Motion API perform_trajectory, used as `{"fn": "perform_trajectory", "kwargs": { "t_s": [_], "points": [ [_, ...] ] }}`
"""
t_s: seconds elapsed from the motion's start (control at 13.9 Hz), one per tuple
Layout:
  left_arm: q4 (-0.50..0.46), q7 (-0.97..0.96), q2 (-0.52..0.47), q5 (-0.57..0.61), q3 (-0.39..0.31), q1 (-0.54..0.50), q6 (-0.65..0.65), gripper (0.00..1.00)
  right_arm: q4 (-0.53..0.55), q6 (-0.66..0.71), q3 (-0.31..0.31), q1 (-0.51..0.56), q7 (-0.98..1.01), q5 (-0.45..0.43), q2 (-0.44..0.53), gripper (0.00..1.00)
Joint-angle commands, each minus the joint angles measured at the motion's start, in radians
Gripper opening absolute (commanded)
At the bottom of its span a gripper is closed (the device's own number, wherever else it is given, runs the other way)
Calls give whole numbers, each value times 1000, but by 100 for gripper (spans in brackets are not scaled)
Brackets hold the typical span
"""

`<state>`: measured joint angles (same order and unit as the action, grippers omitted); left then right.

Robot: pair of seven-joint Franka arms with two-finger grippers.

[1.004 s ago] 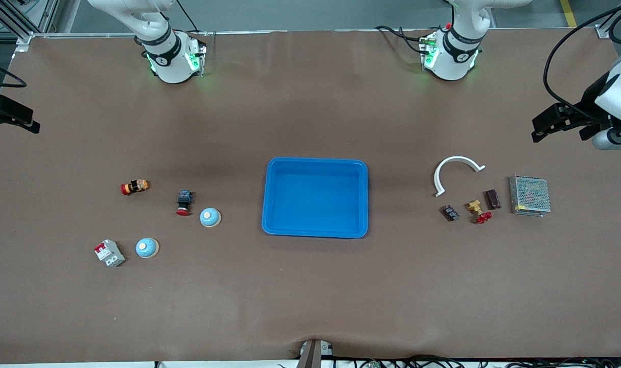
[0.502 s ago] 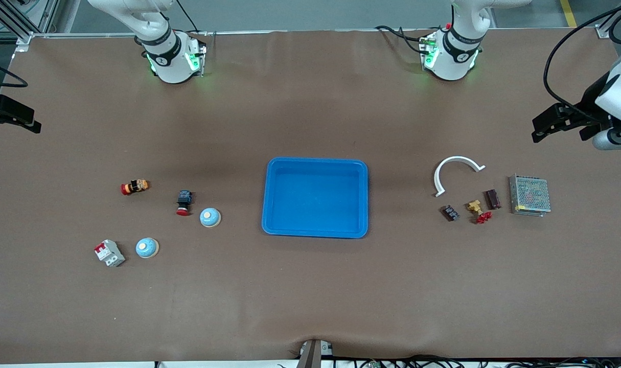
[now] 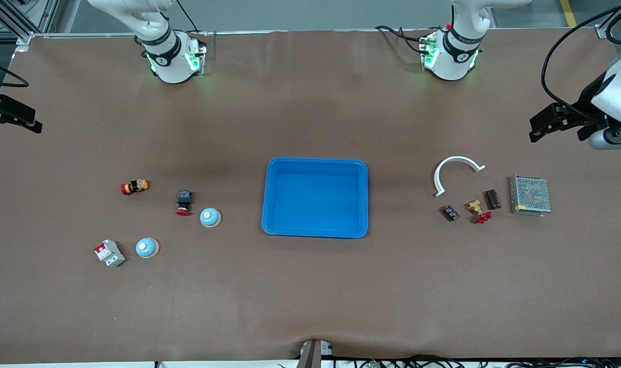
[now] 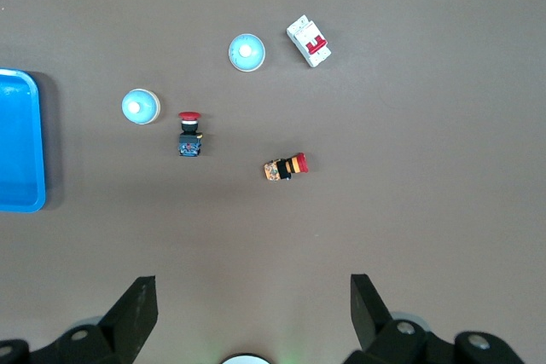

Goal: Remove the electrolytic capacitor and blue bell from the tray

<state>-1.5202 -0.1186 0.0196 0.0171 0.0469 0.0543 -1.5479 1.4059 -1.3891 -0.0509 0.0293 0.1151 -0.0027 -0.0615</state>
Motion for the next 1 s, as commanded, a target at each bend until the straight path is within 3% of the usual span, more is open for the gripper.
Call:
{"fn": "perform_trajectory", "kwargs": {
  "t_s": [0.0,0.36,0.93],
  "points": [
    [15,2,13,-9,1,1,0,100,-4,7,10,6,-2,9,-1,100],
    [17,14,11,-3,2,2,5,100,-4,7,10,1,-2,9,-4,100],
    [17,8,0,-2,79,-1,18,100,19,-39,8,-8,-47,9,-4,100]
  ]
}}
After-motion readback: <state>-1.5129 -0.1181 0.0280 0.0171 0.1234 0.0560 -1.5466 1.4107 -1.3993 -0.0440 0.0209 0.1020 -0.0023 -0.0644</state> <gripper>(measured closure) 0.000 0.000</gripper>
